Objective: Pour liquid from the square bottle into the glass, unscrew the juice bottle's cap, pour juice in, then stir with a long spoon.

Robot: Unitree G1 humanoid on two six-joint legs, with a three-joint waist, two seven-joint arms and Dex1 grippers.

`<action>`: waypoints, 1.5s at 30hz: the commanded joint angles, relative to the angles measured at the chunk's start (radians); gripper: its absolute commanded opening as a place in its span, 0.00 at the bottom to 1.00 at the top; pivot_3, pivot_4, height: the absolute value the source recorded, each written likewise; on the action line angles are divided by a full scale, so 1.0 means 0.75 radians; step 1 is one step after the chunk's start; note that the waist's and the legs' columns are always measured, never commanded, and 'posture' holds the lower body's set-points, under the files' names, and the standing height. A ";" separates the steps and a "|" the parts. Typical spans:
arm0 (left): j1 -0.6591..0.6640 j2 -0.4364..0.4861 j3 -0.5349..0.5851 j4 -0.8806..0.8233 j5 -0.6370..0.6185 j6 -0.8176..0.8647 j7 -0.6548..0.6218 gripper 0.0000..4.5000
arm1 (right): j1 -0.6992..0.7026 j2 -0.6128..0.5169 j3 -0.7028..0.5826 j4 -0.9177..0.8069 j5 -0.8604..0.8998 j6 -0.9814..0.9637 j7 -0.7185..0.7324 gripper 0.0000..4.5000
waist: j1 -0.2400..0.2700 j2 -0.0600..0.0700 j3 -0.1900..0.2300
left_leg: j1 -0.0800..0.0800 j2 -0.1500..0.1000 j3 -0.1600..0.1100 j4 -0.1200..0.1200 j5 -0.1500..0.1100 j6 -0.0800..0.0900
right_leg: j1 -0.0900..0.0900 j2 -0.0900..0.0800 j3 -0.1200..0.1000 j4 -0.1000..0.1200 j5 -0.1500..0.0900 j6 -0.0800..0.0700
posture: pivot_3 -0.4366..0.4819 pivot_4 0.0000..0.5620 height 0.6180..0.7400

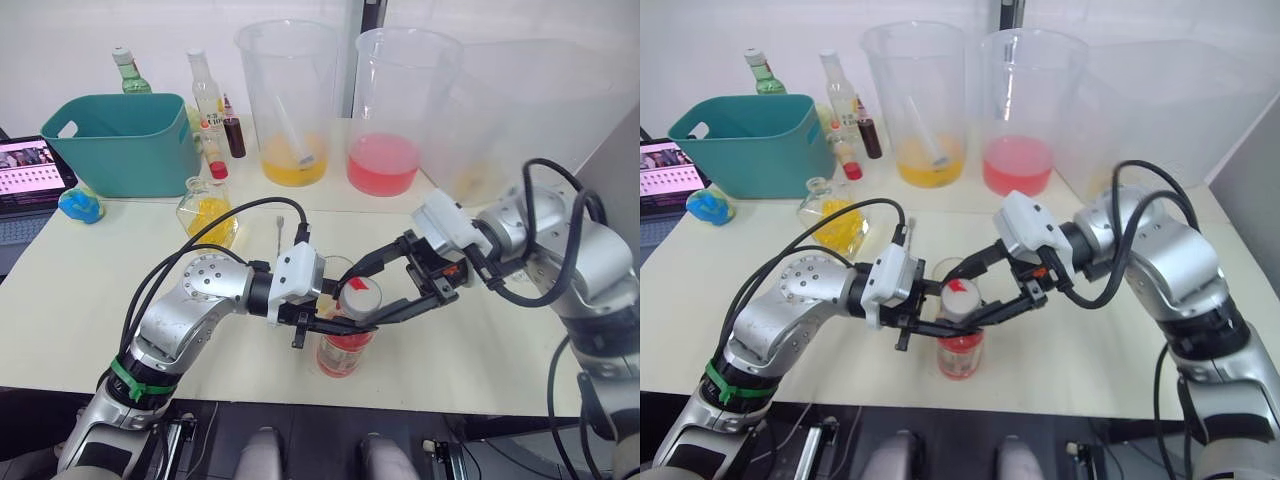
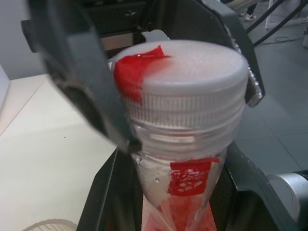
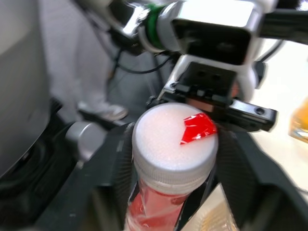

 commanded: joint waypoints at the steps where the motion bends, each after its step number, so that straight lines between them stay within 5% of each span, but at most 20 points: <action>1: 0.032 0.040 -0.005 0.014 0.058 0.044 0.045 0.28 | -0.074 -0.029 0.010 0.066 0.000 -0.016 0.113 0.92 | 0.002 0.000 0.000 | -0.001 0.000 0.000 0.000 0.000 0.000 | 0.000 -0.001 0.000 0.000 0.000 0.000 | 0.48 0.27 0.90; 2: 0.033 0.041 -0.004 0.014 0.057 0.044 0.047 0.28 | -0.087 -0.032 0.015 0.081 0.001 -0.013 0.116 0.99 | 0.001 0.000 0.000 | -0.001 0.000 0.000 0.000 0.000 0.000 | 0.000 -0.001 0.000 0.000 0.000 0.000 | 0.48 0.27 0.90; 7: 0.039 0.045 -0.009 0.015 0.041 0.042 0.041 0.28 | -0.043 -0.043 -0.174 0.053 0.101 0.158 -0.071 1.00 | 0.000 0.000 0.000 | -0.001 0.000 0.000 0.000 0.000 0.000 | -0.001 0.000 0.000 0.000 0.000 0.000 | 0.48 0.27 0.90; 20: -0.055 -0.048 -0.043 0.195 -0.012 0.012 -0.071 0.28 | 0.550 0.002 -0.678 -0.696 0.484 0.595 -1.035 1.00 | 0.014 0.000 0.000 | -0.001 -0.001 0.000 0.000 0.000 0.000 | 0.000 -0.001 0.001 0.000 0.000 0.000 | 0.48 0.27 0.90; 31: -0.112 -0.103 -0.075 0.291 0.011 -0.024 -0.152 0.28 | 0.656 0.060 -0.627 -0.872 0.604 0.602 -1.423 1.00 | 0.020 0.000 0.000 | -0.001 -0.001 0.000 0.000 0.000 0.000 | 0.000 -0.001 0.001 -0.001 0.000 0.000 | 0.48 0.27 0.90; 40: -0.104 -0.105 -0.071 0.291 0.032 -0.033 -0.146 0.28 | 0.642 0.042 -0.595 -0.856 0.653 0.566 -1.419 0.38 | 0.019 0.000 0.000 | -0.002 -0.002 0.000 0.000 0.000 0.000 | 0.000 -0.001 0.001 -0.002 0.000 0.000 | 0.48 0.27 0.90; 45: -0.083 -0.095 -0.061 0.259 0.046 -0.020 -0.105 0.28 | 0.552 -0.021 -0.493 -0.748 0.555 0.501 -1.139 0.38 | 0.016 0.000 0.000 | -0.001 -0.001 0.000 0.000 0.000 0.000 | 0.000 -0.001 0.001 -0.002 0.000 0.000 | 0.48 0.27 0.90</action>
